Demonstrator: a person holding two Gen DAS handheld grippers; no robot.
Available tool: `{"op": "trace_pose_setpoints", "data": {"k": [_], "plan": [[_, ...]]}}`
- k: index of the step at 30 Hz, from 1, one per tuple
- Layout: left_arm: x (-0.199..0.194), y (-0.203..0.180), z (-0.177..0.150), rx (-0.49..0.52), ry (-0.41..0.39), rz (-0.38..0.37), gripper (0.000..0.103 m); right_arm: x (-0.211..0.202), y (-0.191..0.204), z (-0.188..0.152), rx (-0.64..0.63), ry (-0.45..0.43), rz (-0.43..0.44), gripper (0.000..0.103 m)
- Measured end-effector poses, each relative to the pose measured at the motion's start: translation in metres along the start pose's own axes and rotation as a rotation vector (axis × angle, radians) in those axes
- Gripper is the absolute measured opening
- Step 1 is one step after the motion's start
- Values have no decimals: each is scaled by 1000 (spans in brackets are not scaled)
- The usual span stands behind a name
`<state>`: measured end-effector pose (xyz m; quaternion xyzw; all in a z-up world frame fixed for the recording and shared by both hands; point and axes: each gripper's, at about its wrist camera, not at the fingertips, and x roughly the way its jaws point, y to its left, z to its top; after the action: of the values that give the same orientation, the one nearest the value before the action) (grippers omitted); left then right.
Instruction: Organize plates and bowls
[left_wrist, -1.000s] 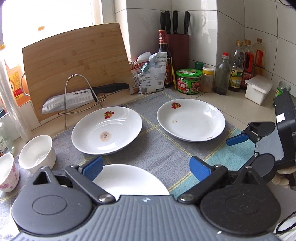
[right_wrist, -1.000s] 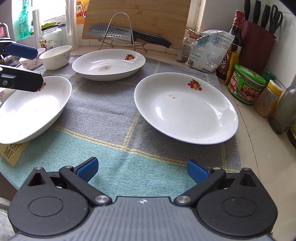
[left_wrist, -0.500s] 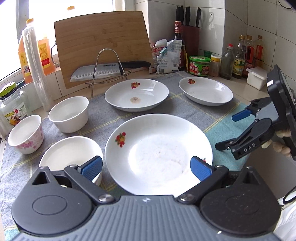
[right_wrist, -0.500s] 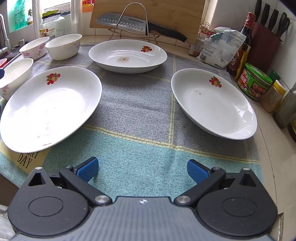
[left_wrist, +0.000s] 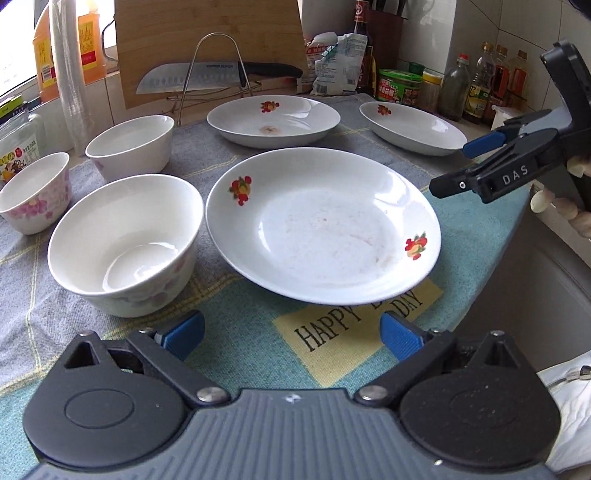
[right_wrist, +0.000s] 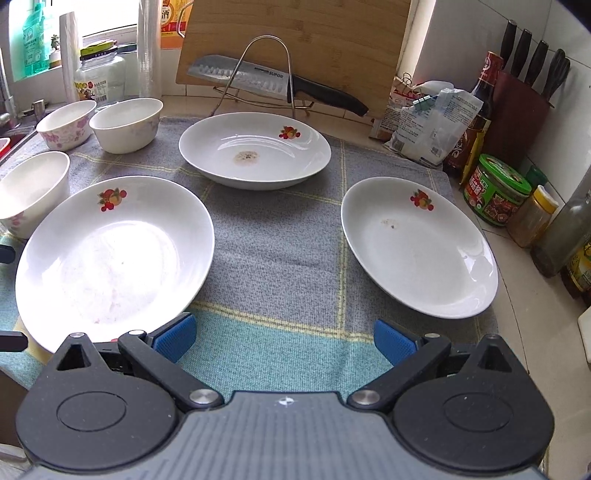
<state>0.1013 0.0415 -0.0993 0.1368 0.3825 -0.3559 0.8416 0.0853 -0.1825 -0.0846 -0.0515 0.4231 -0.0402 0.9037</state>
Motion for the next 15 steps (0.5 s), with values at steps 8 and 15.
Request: {"op": "trace_pose_setpoints", "data": {"k": [8, 15], "plan": [[17, -10, 2, -21, 1, 57, 102, 20, 19, 20, -104, 20, 182, 103], [20, -16, 3, -36, -8, 98, 103, 50, 22, 27, -147, 72, 331, 103]]}}
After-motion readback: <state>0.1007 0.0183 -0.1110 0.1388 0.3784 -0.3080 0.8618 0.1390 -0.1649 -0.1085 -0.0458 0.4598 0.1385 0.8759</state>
